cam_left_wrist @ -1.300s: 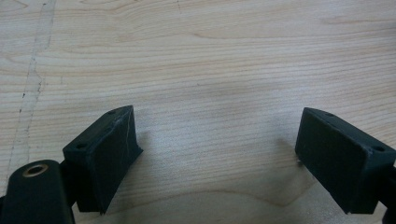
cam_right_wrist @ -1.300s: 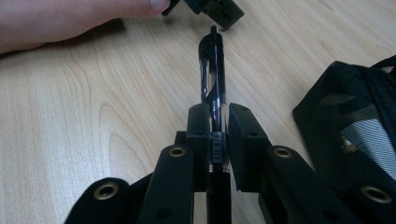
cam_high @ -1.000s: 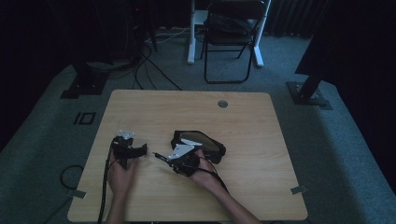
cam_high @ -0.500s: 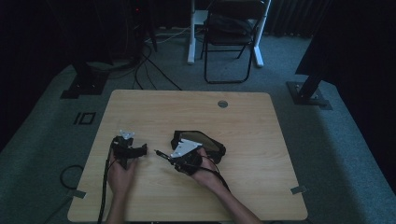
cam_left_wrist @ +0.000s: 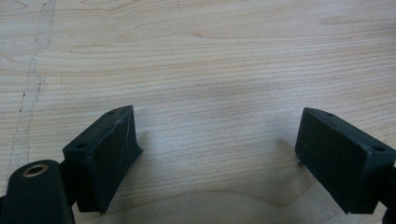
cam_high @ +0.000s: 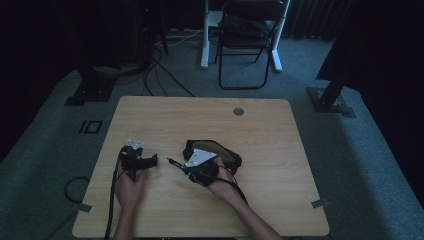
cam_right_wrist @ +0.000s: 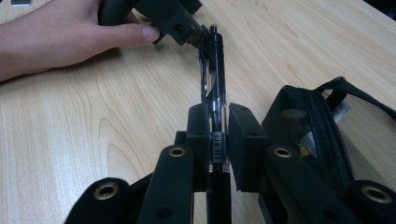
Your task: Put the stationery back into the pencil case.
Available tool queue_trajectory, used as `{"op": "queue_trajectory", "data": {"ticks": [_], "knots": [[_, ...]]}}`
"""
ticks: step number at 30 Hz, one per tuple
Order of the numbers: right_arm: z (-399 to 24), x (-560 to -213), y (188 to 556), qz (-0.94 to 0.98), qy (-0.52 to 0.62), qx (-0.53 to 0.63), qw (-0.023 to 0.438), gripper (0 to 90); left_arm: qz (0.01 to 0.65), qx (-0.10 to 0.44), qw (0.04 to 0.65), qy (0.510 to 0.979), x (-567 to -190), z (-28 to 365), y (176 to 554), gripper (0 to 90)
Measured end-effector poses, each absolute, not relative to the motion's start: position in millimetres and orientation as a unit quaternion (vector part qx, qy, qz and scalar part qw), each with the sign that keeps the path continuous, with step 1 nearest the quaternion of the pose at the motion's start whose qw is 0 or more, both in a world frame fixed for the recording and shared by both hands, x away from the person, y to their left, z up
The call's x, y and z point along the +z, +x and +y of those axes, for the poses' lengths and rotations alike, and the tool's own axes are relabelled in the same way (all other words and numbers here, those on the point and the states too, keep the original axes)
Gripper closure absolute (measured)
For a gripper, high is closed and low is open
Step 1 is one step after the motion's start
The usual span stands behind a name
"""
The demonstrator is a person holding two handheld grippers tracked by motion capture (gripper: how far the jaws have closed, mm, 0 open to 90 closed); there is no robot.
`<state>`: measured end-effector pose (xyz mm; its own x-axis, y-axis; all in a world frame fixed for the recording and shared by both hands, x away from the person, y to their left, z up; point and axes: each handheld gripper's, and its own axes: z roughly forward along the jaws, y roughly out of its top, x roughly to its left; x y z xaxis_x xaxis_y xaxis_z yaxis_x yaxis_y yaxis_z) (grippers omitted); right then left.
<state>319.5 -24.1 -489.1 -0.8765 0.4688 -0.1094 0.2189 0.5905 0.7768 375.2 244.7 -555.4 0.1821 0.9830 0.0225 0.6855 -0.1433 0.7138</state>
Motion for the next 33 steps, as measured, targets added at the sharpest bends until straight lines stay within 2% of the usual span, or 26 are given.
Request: {"op": "queue_trajectory", "data": {"ticks": [33], "knots": [[-39.8,-475.7,322.3,0.866,0.211,0.420,0.170,79.8,0.586,0.255,0.291,0.712,-555.3,244.8,375.2,13.1]]}}
